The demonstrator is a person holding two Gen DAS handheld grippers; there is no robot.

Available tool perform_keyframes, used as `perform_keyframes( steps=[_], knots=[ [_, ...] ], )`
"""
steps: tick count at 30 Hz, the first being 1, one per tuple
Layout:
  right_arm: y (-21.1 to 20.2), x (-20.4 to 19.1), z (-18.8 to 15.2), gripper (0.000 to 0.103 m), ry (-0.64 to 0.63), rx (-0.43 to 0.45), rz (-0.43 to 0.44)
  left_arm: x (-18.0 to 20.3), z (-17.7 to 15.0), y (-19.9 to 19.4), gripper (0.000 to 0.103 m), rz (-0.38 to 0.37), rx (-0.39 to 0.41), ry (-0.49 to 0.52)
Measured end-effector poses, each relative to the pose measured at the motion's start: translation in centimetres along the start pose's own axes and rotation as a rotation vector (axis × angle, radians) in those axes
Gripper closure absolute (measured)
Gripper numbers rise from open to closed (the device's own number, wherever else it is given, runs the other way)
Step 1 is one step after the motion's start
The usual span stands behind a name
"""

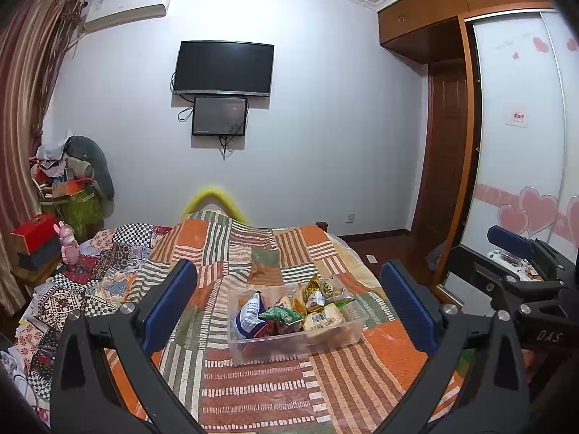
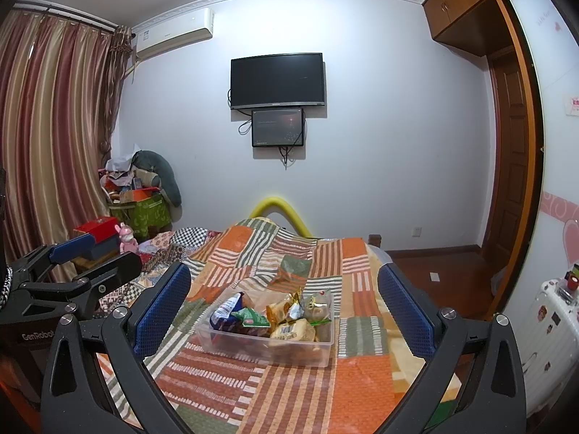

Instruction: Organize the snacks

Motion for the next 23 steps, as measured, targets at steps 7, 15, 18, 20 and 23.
perform_keyframes(
  steps=[7,15,18,20,23],
  knots=[
    [0.03,0.01,0.06,0.0,0.001,0.001,0.001,0.26,0.15,-0.06,0.0,-0.014,0.009,0.006],
    [-0.06,-0.11,0.2,0.0,-0.002,-0.001,-0.001,0.22,-0.23,0.2,0.0,-0.03,-0.011,-0.005],
    [-0.08,-0.14,0.21,0.0,-0.001,-0.002,-0.001,0.24,-0.35,0.26,0.0,-0.032,-0.013,-0.004],
    [-0.09,-0.1,0.13,0.0,0.0,-0.003,-0.003,0.2,-0.5,0.31,0.0,-0.03,-0.016,-0.005],
    [-0.07,-0.05,0.07,0.0,0.006,-0.009,-0.003,0.11,-0.73,0.37,0.0,-0.031,-0.02,-0.014]
  ],
)
Point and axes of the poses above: each gripper's, at about its wrist camera, not at the fingertips, and y roughly the way its jaws point, x to its right, z to its top, the point moved 10 cm from there along y, roughly the way its jaws point, and after that the axes turned 2 degrees about x, right-handed, at the moved point
